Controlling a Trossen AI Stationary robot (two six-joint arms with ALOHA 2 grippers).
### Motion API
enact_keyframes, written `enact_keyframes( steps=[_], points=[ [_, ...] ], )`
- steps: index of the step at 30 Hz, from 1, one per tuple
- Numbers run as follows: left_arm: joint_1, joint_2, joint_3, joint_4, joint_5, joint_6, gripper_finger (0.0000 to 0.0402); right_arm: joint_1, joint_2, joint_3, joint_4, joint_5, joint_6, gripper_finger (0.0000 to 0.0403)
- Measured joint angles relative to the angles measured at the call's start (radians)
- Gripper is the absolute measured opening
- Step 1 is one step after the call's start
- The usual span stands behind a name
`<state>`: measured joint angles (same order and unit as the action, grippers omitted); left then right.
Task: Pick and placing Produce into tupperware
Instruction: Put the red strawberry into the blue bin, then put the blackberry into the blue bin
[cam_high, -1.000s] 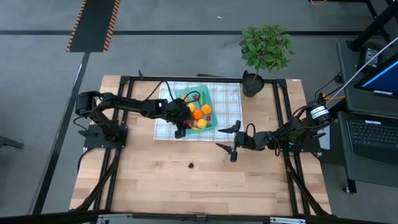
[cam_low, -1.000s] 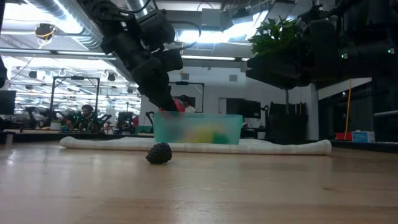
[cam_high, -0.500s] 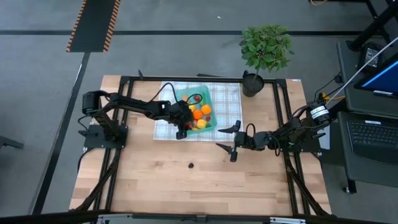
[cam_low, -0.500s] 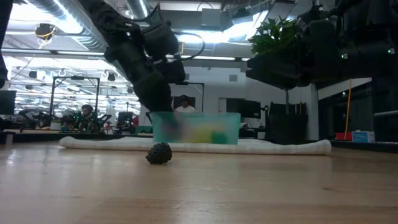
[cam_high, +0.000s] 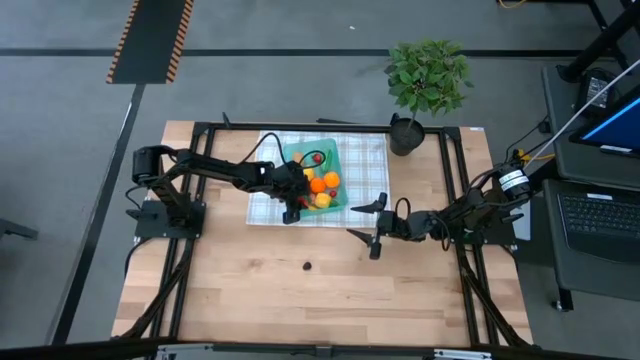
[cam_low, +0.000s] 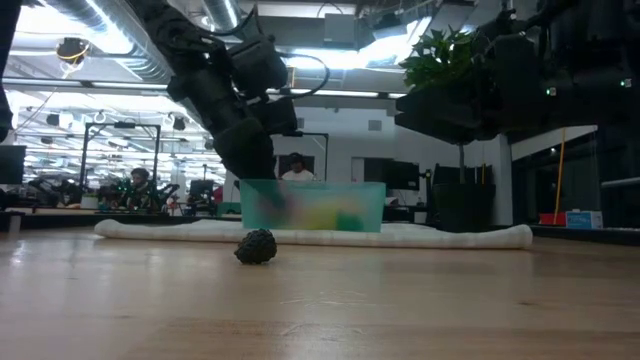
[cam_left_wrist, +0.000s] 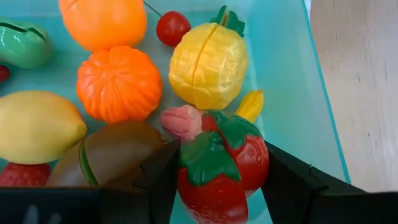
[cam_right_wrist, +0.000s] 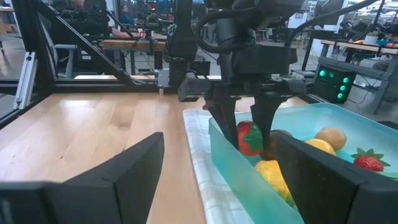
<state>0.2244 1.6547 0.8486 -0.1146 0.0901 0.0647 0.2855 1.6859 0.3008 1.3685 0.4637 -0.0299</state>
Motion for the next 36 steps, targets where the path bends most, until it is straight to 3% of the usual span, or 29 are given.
enact_keyframes(
  steps=[7,17,23,28,36],
  points=[
    [0.0,-0.013,0.002,-0.014,0.0,-0.002,0.0222,0.0,0.0,0.0,-0.005,0.0,0.0,0.0307],
    [-0.035,-0.102,0.108,-0.124,0.008,-0.001,0.022,0.0,0.001,0.0,-0.013,-0.002,0.001,0.0307],
    [-0.063,-0.2,0.104,-0.141,0.009,0.035,0.0224,0.0,0.001,0.0,-0.003,-0.014,0.022,0.0307],
    [-0.103,-0.341,0.014,-0.105,0.005,0.01,0.0219,0.0,0.001,0.0,-0.01,-0.055,0.101,0.0307],
    [-0.252,-0.636,-0.248,0.063,-0.051,-0.062,0.0223,0.0,0.001,0.022,-0.013,-0.066,0.131,0.0307]
  ],
)
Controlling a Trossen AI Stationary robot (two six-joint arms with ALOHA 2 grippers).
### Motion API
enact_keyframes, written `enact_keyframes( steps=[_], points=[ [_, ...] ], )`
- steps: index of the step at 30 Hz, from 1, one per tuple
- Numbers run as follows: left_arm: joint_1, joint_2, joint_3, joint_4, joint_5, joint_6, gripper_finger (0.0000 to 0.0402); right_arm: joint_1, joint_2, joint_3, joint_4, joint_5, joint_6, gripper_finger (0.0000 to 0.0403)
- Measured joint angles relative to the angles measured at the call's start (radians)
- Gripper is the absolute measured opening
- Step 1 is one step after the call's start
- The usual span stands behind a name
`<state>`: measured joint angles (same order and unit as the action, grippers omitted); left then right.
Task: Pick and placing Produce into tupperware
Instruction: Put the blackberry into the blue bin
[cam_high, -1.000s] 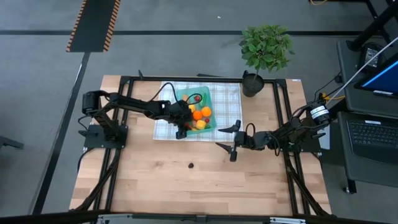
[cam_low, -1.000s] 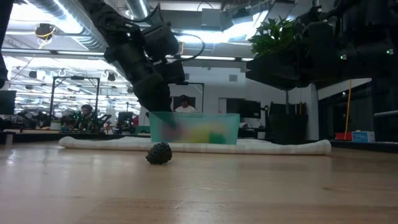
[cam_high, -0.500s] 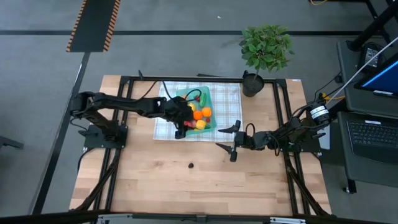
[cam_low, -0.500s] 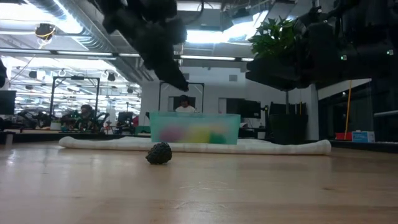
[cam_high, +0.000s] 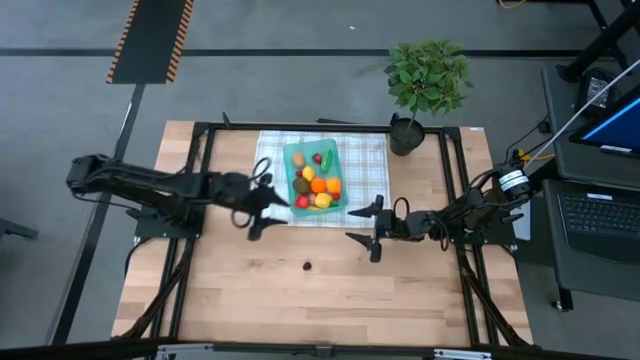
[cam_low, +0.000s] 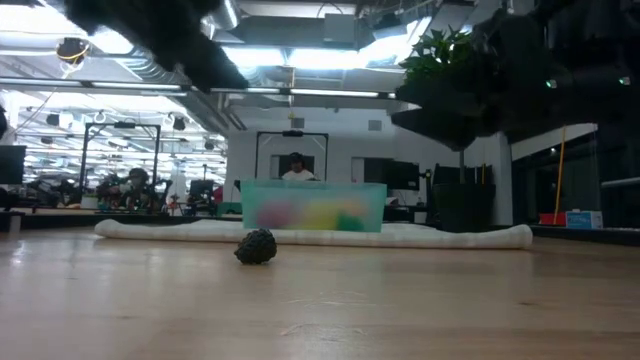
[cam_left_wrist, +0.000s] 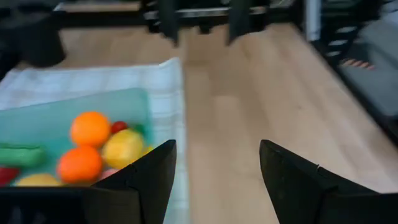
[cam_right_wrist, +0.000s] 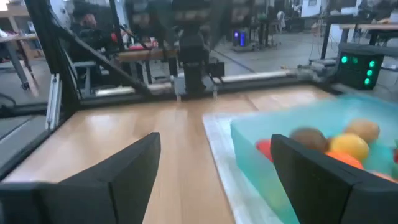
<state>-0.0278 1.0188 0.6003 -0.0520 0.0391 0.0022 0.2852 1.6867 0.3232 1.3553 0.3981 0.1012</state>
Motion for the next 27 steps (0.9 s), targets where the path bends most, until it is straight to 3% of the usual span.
enact_keyframes(
  steps=[5,12,18,23,27],
  points=[
    [-0.116,-0.127,-0.145,0.079,-0.068,-0.057,0.0218,0.0,0.0,0.106,-0.054,-0.004,-0.11,0.0307],
    [-0.269,-0.213,-0.302,0.226,-0.135,-0.105,0.0223,-0.004,0.0,0.289,-0.385,-0.008,-0.239,0.0307],
    [-0.372,-0.216,-0.38,0.342,-0.249,-0.105,0.0219,-0.012,-0.001,0.433,-0.611,-0.008,-0.15,0.0307],
    [-0.432,-0.216,-0.411,0.361,-0.332,-0.129,0.0223,0.006,-0.001,0.512,-0.84,-0.038,-0.053,0.0307],
    [-0.453,-0.216,-0.414,0.363,-0.374,-0.133,0.022,0.034,-0.001,0.551,-0.918,-0.064,-0.037,0.0307]
  ],
)
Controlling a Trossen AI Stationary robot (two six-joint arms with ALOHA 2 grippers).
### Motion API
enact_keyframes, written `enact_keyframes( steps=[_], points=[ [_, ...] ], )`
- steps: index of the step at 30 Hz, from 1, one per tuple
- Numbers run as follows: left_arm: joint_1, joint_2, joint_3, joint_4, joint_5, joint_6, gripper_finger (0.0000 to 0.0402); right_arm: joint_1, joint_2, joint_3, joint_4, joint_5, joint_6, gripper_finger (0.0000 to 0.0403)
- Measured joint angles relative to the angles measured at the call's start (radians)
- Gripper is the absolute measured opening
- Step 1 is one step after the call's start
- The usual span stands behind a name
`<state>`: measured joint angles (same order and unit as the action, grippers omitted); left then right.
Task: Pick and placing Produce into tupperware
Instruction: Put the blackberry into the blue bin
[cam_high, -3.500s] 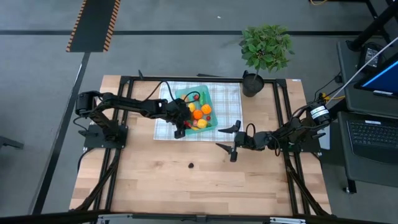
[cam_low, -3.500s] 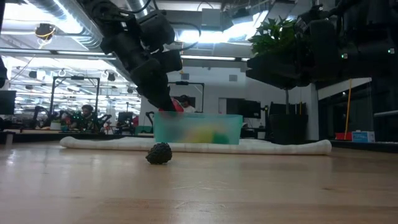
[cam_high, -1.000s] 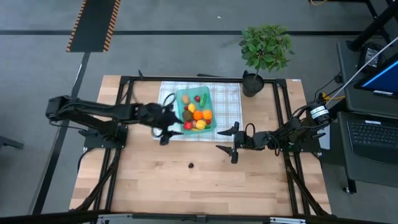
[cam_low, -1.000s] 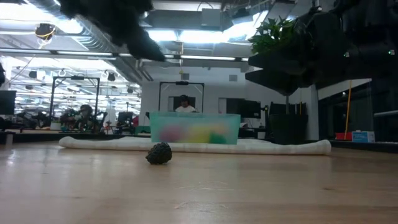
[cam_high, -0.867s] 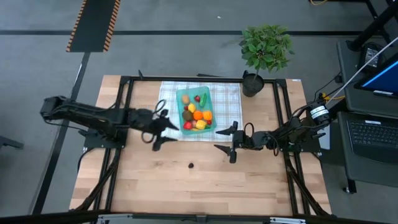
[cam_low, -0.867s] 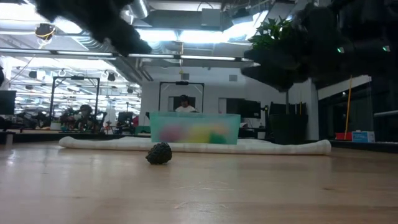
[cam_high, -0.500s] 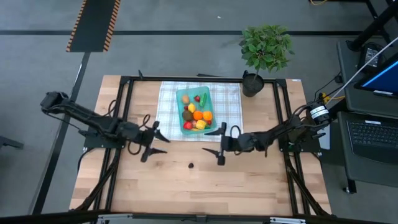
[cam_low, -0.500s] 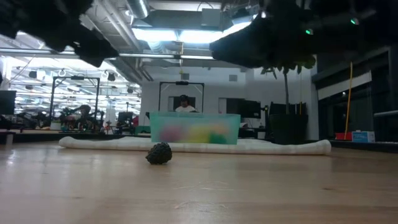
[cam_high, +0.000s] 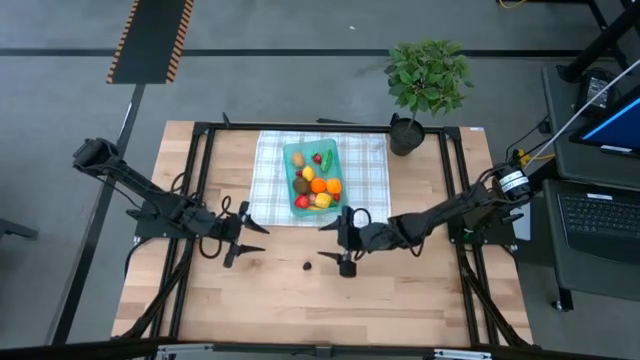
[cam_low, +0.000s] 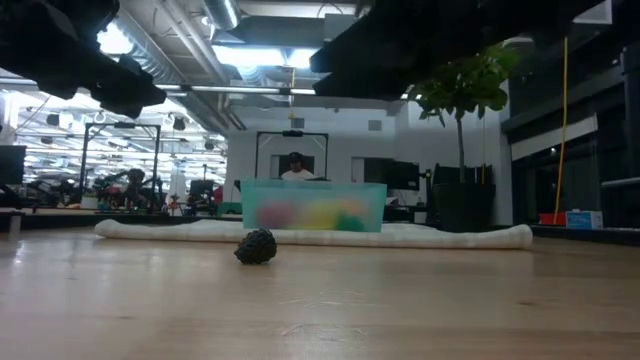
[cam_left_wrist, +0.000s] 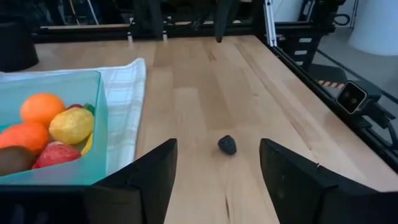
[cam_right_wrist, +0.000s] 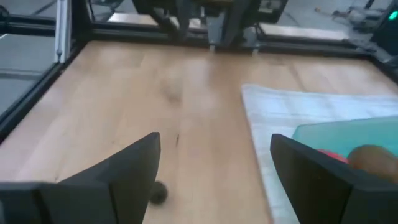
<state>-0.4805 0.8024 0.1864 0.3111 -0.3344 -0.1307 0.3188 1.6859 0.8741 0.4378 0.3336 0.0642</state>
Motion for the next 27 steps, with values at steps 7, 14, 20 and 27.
enact_keyframes(
  steps=[7,14,20,27],
  points=[
    [-0.001,0.0,0.0,0.011,-0.001,-0.002,0.0223,0.026,0.0,0.015,-0.187,-0.101,0.109,0.0307],
    [-0.001,0.0,0.0,0.019,-0.001,-0.002,0.0218,0.024,0.0,0.015,-0.31,-0.128,0.22,0.0307],
    [0.0,0.0,0.0,0.019,-0.001,-0.002,0.0223,0.025,0.024,0.015,-0.283,-0.126,0.218,0.0307],
    [0.0,0.0,0.0,0.019,-0.001,-0.002,0.0219,0.024,0.132,0.015,-0.173,-0.126,0.212,0.0307]
  ],
)
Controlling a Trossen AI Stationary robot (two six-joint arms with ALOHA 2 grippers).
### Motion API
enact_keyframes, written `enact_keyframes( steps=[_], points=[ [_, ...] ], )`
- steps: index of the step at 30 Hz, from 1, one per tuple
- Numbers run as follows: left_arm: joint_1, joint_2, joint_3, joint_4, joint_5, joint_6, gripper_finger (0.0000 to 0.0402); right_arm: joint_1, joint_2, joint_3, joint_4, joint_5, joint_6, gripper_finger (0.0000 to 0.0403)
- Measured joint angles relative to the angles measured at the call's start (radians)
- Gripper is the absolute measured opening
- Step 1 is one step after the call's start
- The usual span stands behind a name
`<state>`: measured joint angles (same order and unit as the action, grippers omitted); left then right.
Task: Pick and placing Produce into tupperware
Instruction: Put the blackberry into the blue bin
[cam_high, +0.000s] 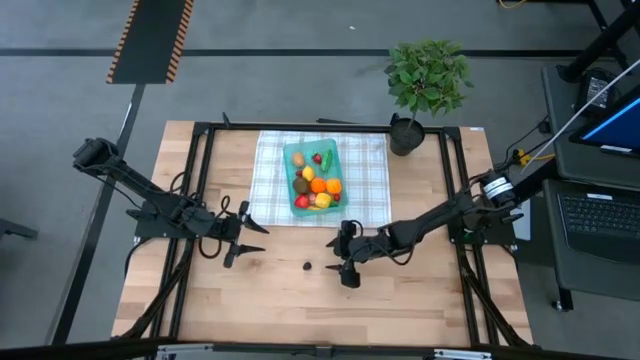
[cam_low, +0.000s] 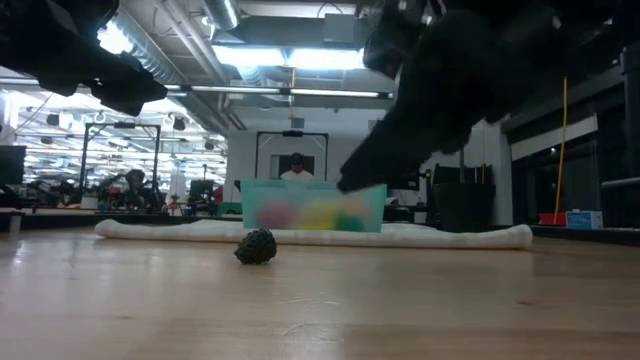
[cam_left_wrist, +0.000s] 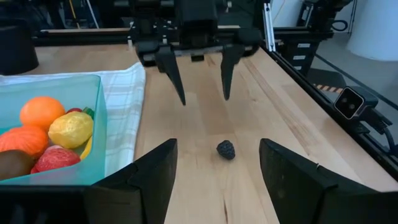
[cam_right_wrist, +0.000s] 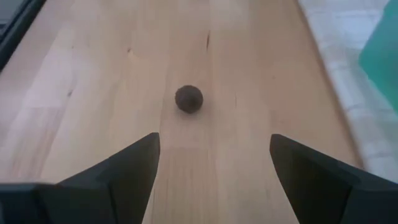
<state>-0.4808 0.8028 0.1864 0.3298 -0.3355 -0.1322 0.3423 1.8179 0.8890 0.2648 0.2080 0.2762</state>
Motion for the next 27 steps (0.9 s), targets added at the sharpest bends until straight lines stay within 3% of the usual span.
enact_keyframes(
  steps=[15,23,27],
  points=[
    [0.0,0.0,0.0,0.0,0.0,0.0,0.0219,-0.014,0.181,0.0,0.312,-0.026,-0.024,0.0307],
    [0.0,0.0,0.0,0.001,0.0,0.0,0.0224,-0.014,0.277,0.12,0.265,-0.079,-0.088,0.0307],
    [0.0,0.0,0.0,0.001,0.0,0.0,0.0221,-0.021,0.327,0.217,0.143,-0.076,-0.131,0.0307]
  ],
)
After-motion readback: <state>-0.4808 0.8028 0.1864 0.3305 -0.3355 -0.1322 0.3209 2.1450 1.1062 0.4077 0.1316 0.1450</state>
